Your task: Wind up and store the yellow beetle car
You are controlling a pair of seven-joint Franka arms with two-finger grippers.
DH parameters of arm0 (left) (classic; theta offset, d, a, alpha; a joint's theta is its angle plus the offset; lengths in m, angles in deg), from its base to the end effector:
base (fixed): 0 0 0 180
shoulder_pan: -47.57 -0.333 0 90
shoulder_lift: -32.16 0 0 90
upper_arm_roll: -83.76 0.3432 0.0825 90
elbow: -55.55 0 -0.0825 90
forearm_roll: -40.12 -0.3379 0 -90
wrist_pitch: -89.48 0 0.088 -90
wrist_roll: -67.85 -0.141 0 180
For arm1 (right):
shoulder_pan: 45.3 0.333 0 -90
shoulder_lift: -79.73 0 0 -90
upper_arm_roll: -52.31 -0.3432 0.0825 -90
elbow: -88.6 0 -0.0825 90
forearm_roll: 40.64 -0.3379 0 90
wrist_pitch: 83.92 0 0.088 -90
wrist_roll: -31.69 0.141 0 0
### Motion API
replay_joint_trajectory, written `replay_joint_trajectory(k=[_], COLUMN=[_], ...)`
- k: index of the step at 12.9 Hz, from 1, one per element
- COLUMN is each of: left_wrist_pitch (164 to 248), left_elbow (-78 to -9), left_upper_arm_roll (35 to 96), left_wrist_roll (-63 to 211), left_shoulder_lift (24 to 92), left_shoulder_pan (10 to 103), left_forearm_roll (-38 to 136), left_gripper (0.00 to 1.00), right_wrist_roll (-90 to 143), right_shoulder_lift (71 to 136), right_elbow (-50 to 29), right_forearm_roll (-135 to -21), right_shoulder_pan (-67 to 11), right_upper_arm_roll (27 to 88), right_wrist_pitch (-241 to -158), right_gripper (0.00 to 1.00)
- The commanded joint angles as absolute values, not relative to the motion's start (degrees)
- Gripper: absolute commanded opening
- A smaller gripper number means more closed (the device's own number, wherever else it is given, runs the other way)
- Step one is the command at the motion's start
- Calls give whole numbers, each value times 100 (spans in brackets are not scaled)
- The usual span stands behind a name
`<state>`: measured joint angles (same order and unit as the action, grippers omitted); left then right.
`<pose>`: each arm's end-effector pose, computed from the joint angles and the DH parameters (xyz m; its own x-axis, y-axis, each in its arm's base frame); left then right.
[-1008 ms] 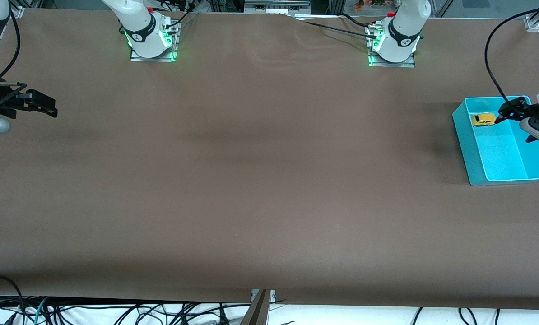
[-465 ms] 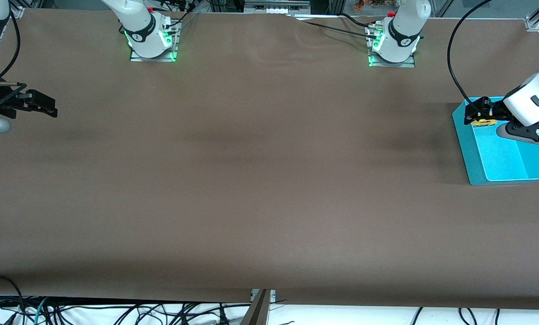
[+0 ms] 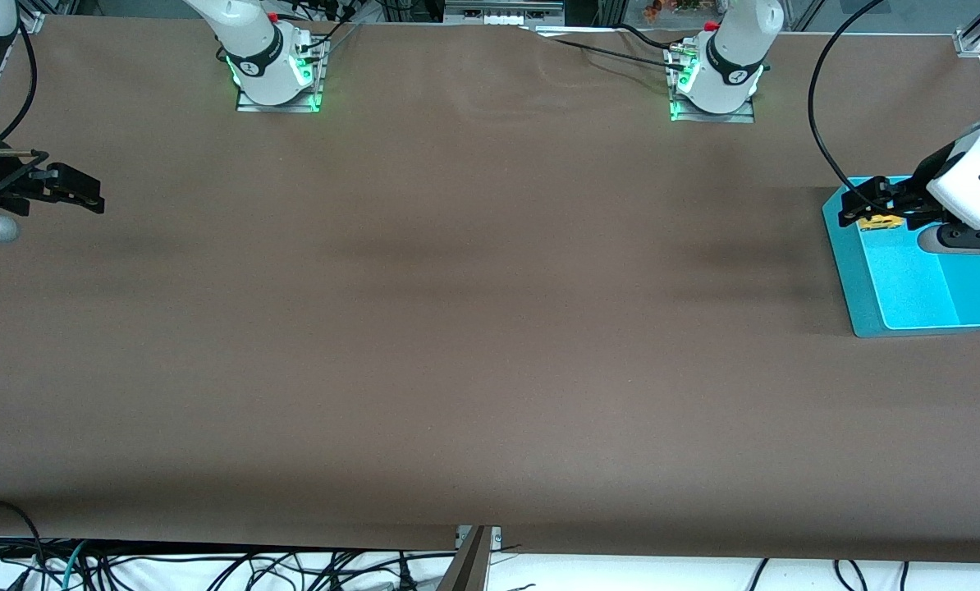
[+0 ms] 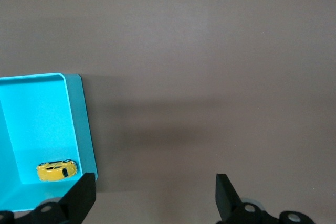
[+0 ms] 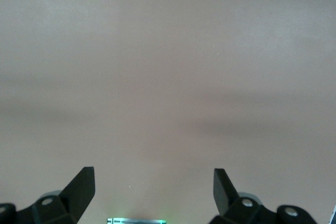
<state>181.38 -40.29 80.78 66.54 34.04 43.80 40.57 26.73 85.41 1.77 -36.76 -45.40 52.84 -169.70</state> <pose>0.5128 0.0064 0.5605 0.9948 -0.0090 -0.1011 -0.0079 -0.9999 0.0118 0.5280 -0.0155 0.5840 0.9900 0.0704 -0.1225 0.0779 -0.9953 0.0581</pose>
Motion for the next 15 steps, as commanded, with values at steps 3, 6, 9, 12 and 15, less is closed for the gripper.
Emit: replay_joint_trajectory(k=[3,6,9,12,15], left_wrist_pitch=[18027,18054,18071,18071,18062], left_elbow=[-3946,-3946,-3946,-3937,-3946], left_upper_arm_roll=[8121,8113,8113,8113,8113], left_wrist_roll=[6732,6741,6758,6776,6785], left_shoulder_lift=[3410,3418,3418,3410,3401], left_shoulder_pan=[4432,4459,4459,4459,4459], left_forearm_roll=[4197,4118,4214,4214,4214], left_gripper=[100,100,100,100,100], right_wrist_roll=[2694,2694,2694,2694,2694], right_shoulder_lift=[8579,8579,8579,8579,8579], right_elbow=[282,282,282,282,282], right_forearm_roll=[-3677,-3677,-3677,-3677,-3677], right_shoulder_pan=[-4574,-4574,-4574,-4574,-4574], right_upper_arm_roll=[5267,5267,5267,5267,5267], right_wrist_pitch=[-16943,-16943,-16943,-16943,-16943], right_gripper=[100,100,100,100,100])
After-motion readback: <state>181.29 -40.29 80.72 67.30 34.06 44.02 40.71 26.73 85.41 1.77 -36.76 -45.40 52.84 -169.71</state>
